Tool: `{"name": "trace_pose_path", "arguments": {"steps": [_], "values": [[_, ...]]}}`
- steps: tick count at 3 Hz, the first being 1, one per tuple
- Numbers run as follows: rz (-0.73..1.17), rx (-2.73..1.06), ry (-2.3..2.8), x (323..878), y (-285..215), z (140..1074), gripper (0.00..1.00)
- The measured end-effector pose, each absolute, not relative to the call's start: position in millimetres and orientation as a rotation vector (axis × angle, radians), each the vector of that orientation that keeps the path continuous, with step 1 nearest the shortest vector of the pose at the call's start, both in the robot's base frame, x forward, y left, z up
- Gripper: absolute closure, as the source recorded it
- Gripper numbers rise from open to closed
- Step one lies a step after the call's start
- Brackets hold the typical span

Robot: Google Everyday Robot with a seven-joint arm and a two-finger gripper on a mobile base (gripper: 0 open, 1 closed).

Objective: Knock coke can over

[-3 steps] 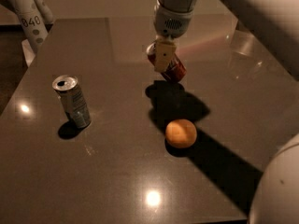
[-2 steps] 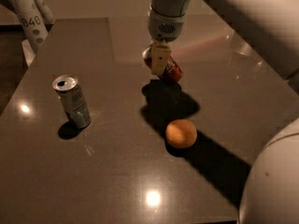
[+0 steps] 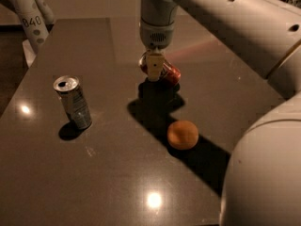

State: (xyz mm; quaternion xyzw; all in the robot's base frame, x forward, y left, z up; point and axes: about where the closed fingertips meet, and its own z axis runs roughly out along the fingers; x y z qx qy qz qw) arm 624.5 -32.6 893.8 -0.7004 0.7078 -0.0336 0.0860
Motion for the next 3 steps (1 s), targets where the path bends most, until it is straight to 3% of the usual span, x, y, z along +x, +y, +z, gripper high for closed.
{"name": "trace_pose_path", "arguments": {"steps": [1,3], "values": [[-0.108,-2.122,2.118,627.3,-30.2,880.7,0.05],[-0.087,-2.132,2.137,630.2,-30.6,867.7,0.0]]}}
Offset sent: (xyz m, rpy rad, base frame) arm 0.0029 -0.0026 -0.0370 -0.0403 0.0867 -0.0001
